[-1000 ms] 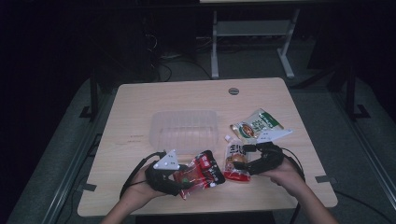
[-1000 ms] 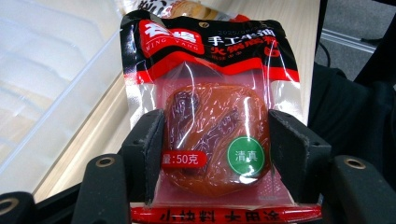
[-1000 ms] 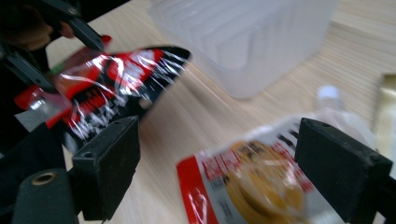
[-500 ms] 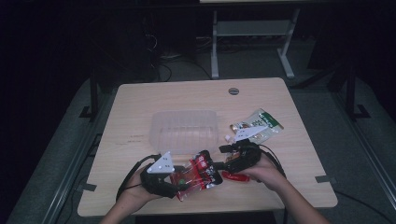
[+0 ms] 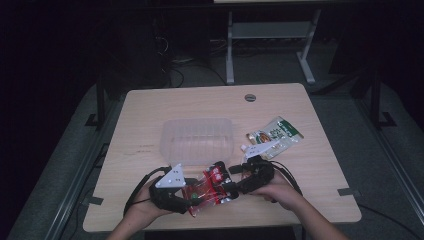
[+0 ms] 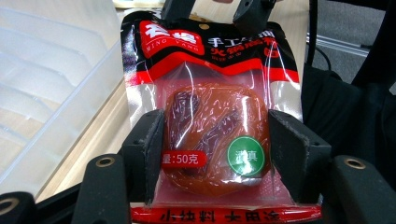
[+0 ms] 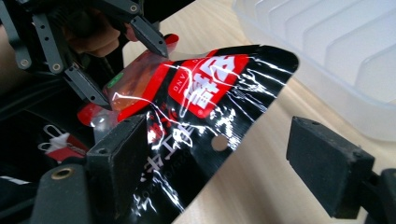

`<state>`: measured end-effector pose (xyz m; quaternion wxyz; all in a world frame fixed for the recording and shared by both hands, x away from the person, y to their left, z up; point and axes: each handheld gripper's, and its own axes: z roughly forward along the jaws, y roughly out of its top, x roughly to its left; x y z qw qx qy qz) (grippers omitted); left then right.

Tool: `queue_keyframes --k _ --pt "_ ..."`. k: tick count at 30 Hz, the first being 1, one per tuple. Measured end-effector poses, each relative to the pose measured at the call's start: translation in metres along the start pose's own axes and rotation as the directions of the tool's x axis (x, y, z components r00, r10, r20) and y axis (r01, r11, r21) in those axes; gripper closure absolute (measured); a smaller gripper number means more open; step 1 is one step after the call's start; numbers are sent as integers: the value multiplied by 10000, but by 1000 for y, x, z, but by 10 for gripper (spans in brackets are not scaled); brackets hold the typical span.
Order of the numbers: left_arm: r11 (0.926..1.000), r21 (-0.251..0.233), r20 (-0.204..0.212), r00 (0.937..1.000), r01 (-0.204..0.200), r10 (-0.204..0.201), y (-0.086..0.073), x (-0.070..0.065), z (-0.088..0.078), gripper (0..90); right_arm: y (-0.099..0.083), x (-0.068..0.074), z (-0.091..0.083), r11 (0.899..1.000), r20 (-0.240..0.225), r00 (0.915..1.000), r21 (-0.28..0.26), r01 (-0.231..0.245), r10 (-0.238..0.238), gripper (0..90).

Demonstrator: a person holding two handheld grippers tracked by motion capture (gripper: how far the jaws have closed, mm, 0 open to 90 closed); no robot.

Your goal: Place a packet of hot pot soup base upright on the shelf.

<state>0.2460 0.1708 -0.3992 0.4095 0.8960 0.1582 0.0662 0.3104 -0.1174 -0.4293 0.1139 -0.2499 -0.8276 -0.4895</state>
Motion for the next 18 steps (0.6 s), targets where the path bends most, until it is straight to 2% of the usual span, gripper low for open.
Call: queue_keyframes --k 3,6,10,13,16,18 --pt "10000 -38 17 10000 -47 47 1 -1 2 391 -1 -1 1 10000 -82 10000 11 -20 21 211" --pt "9999 -89 -1 9999 -124 124 3 -1 2 392 -2 -1 2 9996 -455 9986 -120 -262 256 226" --pt "9998 -64 -41 9998 -213 213 4 -2 4 392 -1 0 3 9997 -575 9981 -106 -219 213 234" --pt "9994 -126 -161 9993 -331 329 4 -2 3 393 -2 -1 3 9996 -707 9971 -59 -272 267 283" --pt "9995 -106 -147 9995 -284 282 4 -1 4 394 -2 -1 3 9993 -766 9963 58 -379 382 316" --pt "9996 -41 -153 9995 -267 267 4 0 5 394 -2 0 4 9997 -821 9963 37 -239 242 348"
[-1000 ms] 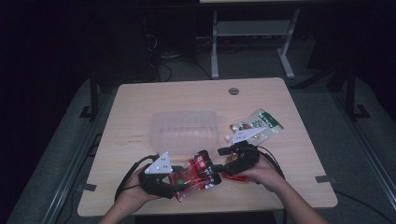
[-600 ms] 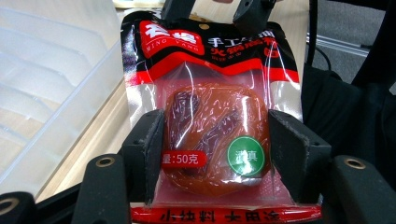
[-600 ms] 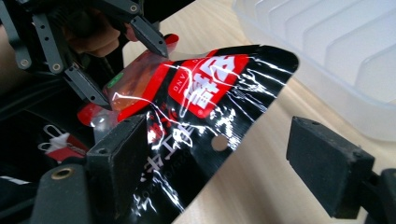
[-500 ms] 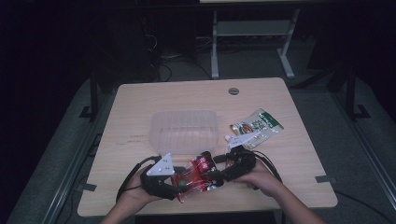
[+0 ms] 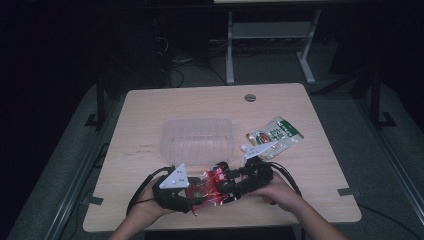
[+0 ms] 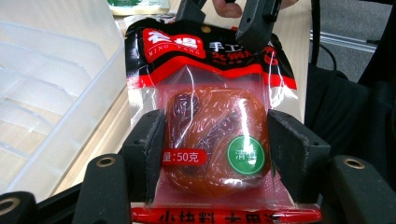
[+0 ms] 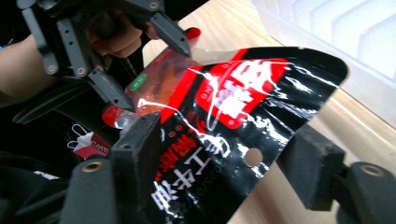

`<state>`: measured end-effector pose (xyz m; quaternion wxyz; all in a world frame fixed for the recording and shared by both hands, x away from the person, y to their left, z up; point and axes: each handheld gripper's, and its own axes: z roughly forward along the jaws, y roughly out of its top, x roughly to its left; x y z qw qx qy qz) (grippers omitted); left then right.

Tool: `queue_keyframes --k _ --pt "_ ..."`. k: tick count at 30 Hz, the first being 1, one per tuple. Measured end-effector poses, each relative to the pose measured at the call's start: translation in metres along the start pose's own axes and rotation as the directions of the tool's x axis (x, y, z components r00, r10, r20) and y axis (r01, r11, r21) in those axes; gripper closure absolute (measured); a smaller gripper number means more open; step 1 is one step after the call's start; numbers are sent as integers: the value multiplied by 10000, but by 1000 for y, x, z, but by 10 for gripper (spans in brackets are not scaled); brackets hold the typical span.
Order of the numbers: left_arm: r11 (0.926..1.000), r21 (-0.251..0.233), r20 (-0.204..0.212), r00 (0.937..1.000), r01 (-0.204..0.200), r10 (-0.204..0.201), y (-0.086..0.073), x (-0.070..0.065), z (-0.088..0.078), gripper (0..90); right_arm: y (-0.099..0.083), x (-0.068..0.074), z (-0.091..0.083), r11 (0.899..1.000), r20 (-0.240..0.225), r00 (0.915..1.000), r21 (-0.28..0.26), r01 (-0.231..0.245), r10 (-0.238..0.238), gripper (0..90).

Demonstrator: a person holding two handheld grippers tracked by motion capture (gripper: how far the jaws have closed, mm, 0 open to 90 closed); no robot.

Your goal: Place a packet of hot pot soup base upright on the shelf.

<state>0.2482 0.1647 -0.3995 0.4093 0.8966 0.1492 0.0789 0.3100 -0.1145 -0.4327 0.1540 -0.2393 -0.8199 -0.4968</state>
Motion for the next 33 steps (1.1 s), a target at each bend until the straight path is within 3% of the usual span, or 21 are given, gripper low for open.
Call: queue_keyframes --k 7,10,13,14,22,27,28,29,30,32,33 --pt "10000 26 48 10000 14 -14 0 2 2 397 1 2 0 9998 -72 9998 8 208 -208 465" --pt "10000 60 128 9999 -5 4 -1 3 4 399 1 3 -2 9990 -89 9991 -161 410 -412 597" --pt "9999 84 112 9999 -88 87 0 3 5 401 1 3 -2 9985 -144 9987 -226 492 -495 651" --pt "9999 95 139 9999 -101 99 0 2 6 402 1 4 -3 9982 -173 9983 -251 545 -549 716" --pt "9997 165 127 9997 -199 197 0 2 9 412 2 8 -4 9952 -178 9956 -350 909 -915 886" --pt "9999 90 148 9998 -100 99 -1 3 10 418 3 10 -6 9900 -199 9910 -518 1311 -1323 899" --pt "9999 -92 -43 10000 -80 80 -1 4 8 474 3 10 -7 9890 -260 9898 -514 1386 -1400 899" --pt "9989 -463 154 9998 95 -88 -2 6 4 627 3 11 -7 9889 -368 9892 -498 1398 -1417 900" --pt "9971 -640 510 9980 405 -372 -2 9 3 588 2 12 -6 9883 -211 9889 -459 1457 -1468 900" --pt "9973 -642 476 9984 351 -321 -3 8 2 566 2 12 -6 9881 -200 9893 -561 1431 -1444 900" --pt "9982 -560 379 9991 225 -204 -3 8 1 547 3 10 -9 9882 -486 9901 -854 1273 -1318 900"
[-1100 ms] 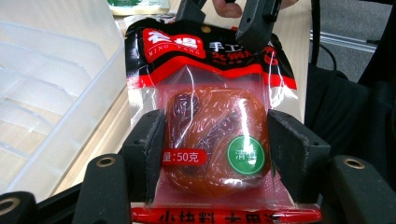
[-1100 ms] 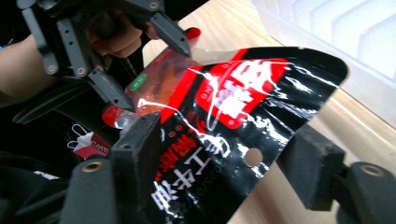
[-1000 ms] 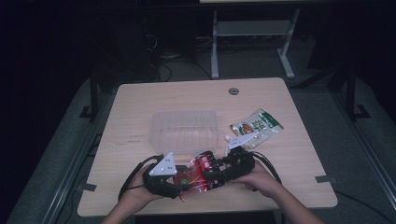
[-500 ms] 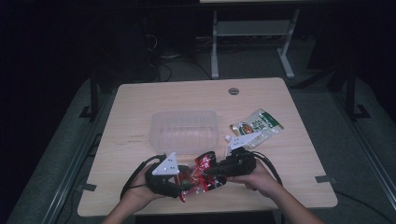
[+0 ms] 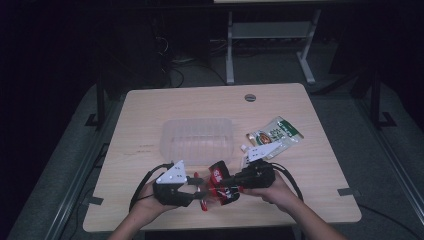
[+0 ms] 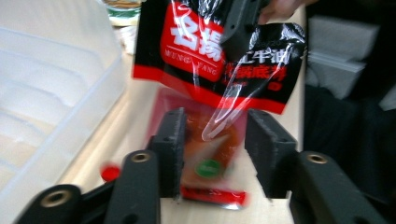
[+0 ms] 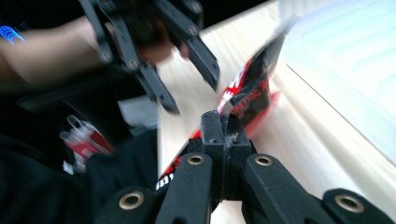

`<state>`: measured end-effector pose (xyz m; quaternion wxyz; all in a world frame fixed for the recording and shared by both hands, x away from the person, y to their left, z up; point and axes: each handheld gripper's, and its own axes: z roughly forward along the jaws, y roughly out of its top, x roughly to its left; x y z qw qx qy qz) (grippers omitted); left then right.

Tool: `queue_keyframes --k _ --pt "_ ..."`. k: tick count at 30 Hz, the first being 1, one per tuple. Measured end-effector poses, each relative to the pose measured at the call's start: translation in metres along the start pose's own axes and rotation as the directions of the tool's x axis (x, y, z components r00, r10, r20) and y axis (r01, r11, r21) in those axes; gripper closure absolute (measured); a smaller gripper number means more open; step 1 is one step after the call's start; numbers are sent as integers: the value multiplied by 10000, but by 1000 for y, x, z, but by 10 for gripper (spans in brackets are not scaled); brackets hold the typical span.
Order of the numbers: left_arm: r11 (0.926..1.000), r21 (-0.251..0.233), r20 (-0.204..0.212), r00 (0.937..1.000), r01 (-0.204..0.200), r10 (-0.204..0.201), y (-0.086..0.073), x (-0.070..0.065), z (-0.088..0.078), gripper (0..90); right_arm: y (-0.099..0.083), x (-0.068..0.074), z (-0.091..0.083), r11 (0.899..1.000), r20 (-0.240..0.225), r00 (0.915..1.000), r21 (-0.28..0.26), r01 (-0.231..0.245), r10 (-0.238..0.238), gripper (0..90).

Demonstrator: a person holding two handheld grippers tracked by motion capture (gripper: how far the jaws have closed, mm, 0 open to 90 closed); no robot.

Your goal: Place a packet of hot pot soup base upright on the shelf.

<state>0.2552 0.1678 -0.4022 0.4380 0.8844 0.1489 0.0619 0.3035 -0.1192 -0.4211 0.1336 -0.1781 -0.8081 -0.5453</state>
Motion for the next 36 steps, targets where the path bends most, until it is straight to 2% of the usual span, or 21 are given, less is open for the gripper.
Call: queue_keyframes --k 7,12,13,21,26,29,36 --pt "10000 38 71 10000 -31 31 -1 -3 1 525 3 3 -8 9987 46 9998 -453 218 -216 900" --pt "9997 25 -18 9998 222 -222 -5 1 -4 537 7 8 -12 9974 61 9987 -511 510 -507 900" --pt "9996 88 -86 9996 269 -268 -7 3 -6 548 8 10 -12 9966 105 9978 -490 657 -653 900" --pt "9962 430 -173 9970 762 -755 -19 9 -8 527 11 15 -13 9946 334 9953 -453 929 -914 900" --pt "9929 861 -138 9966 822 -813 -25 12 -6 465 14 19 -16 9935 271 9953 -626 948 -932 900" --pt "9910 1128 -108 9974 727 -719 -27 13 -5 437 15 20 -17 9926 290 9947 -687 1005 -987 900" --pt "9904 1221 -199 9978 651 -631 -29 14 -5 397 20 23 -20 9891 382 9923 -844 1206 -1177 900"
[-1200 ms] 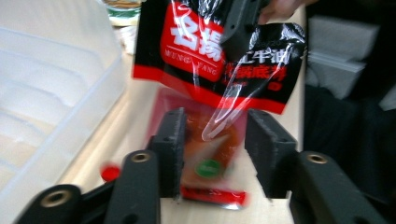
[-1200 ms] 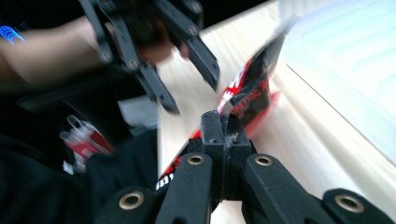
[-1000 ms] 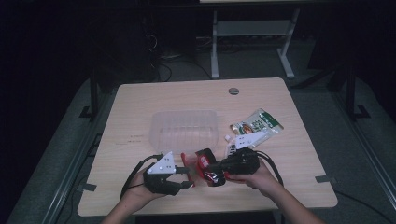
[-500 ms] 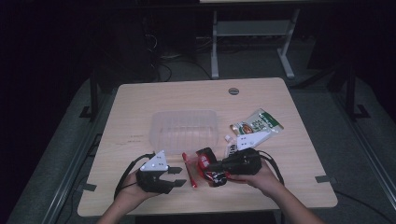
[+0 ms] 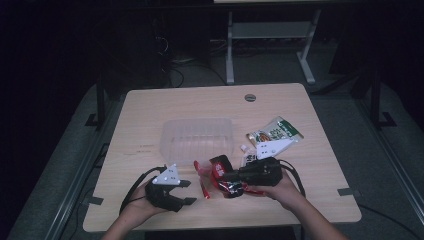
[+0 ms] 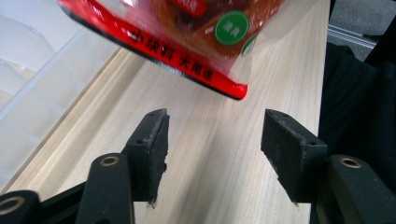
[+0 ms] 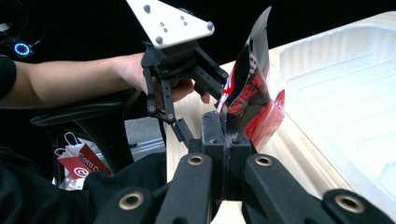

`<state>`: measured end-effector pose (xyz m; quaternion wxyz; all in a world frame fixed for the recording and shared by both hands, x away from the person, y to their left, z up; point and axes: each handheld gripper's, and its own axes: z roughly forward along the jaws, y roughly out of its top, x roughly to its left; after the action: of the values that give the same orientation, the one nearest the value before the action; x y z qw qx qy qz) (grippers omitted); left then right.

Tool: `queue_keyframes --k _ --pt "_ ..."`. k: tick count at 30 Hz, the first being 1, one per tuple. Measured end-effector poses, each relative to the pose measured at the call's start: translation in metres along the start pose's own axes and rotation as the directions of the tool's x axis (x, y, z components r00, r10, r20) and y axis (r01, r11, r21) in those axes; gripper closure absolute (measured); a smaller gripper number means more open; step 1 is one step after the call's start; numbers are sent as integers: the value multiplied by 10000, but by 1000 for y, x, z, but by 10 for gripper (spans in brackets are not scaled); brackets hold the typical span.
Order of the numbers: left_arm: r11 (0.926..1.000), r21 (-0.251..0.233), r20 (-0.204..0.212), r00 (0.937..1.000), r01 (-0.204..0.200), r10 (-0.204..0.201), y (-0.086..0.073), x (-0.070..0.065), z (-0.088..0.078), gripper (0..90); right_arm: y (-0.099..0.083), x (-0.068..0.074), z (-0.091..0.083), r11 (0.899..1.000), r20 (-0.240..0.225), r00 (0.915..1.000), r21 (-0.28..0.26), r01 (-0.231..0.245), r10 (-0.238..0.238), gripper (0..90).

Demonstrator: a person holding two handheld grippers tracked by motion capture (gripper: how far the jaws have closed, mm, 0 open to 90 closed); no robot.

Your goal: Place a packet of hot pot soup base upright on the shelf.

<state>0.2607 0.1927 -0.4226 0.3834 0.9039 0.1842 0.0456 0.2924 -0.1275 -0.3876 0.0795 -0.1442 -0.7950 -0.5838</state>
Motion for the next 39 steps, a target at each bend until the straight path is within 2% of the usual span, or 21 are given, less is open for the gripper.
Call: queue_keyframes --k 1,8,11,17,20,24,32,33,38,39 --pt "9999 10 -12 9999 132 -132 -1 0 0 385 3 1 -1 10000 19 10000 -58 -33 33 900" --pt "9998 109 -138 9998 140 -138 -4 2 0 337 14 1 -4 9996 181 9998 -281 37 -32 900" --pt "9997 225 -119 9999 72 -70 -5 3 1 322 22 -3 -4 9983 305 9992 -523 257 -241 900" --pt "9996 278 -84 9999 99 -97 -5 2 3 312 34 -8 -3 9963 481 9983 -775 366 -329 900" --pt "9996 289 -121 9999 -19 23 -5 2 3 307 44 -14 0 9953 661 9974 -901 360 -301 900" --pt "9997 258 -105 9999 46 -43 -6 1 4 299 49 -20 4 9945 755 9967 -984 372 -298 900" --pt "9990 402 -106 9997 -217 221 -8 2 7 279 64 -38 17 9928 1107 9936 -1143 347 -220 900" --pt "9994 334 -103 9999 -130 134 -9 1 8 279 65 -40 18 9925 1164 9929 -1160 385 -250 900" --pt "9987 463 -71 9997 -223 227 -10 1 8 277 69 -48 22 9921 1395 9900 -1198 377 -208 900" --pt "9993 374 -68 9999 -84 87 -10 0 9 276 70 -53 23 9917 1513 9884 -1234 355 -166 900"
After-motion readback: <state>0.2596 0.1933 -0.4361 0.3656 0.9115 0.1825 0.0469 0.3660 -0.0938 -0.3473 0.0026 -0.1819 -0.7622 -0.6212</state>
